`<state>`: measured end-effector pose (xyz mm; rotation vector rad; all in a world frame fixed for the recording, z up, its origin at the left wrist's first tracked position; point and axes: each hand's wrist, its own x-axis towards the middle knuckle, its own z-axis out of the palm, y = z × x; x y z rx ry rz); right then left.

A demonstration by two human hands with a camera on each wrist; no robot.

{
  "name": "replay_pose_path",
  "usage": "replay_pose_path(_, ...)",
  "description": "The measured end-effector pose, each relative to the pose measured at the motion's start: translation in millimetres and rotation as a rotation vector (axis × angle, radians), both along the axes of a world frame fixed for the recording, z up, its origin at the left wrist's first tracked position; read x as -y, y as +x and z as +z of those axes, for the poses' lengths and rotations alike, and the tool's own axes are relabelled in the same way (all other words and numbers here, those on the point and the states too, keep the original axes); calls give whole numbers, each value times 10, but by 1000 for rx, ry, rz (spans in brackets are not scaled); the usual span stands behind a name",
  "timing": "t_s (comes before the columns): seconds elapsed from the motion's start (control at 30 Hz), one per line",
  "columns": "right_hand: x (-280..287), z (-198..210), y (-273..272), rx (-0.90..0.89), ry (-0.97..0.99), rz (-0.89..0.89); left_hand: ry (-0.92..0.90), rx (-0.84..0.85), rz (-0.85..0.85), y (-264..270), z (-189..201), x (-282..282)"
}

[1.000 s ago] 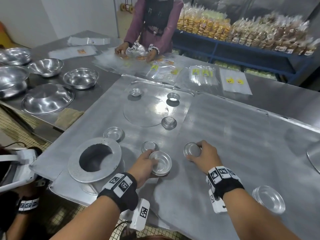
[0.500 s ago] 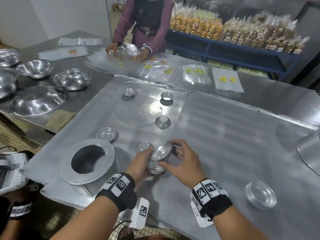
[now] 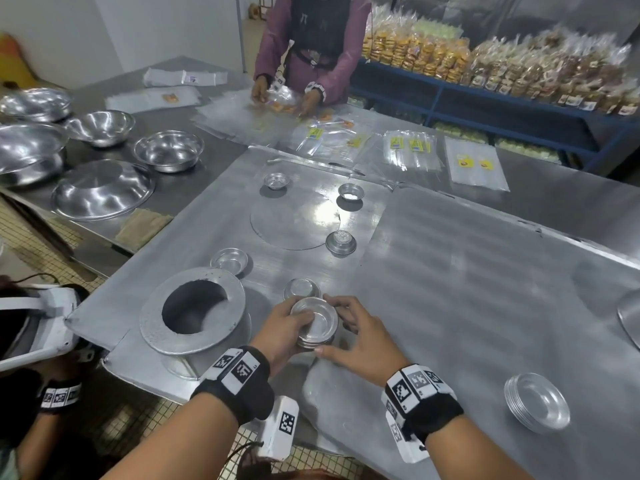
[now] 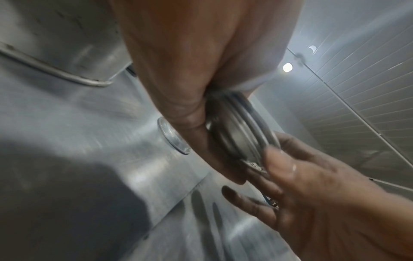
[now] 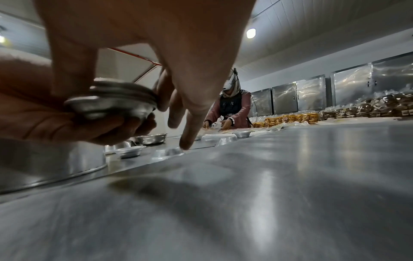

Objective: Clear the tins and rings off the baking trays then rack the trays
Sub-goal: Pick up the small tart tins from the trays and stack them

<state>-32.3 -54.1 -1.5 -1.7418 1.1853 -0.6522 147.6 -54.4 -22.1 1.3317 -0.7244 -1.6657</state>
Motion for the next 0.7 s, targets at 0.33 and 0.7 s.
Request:
replay_pose_path(0.33, 521, 18, 97, -396, -20, 129, -12, 164, 67, 204, -169, -141)
replay_pose_path(0.7, 1020, -223, 727, -685, -64, 207, 21, 235, 80, 286, -201, -503)
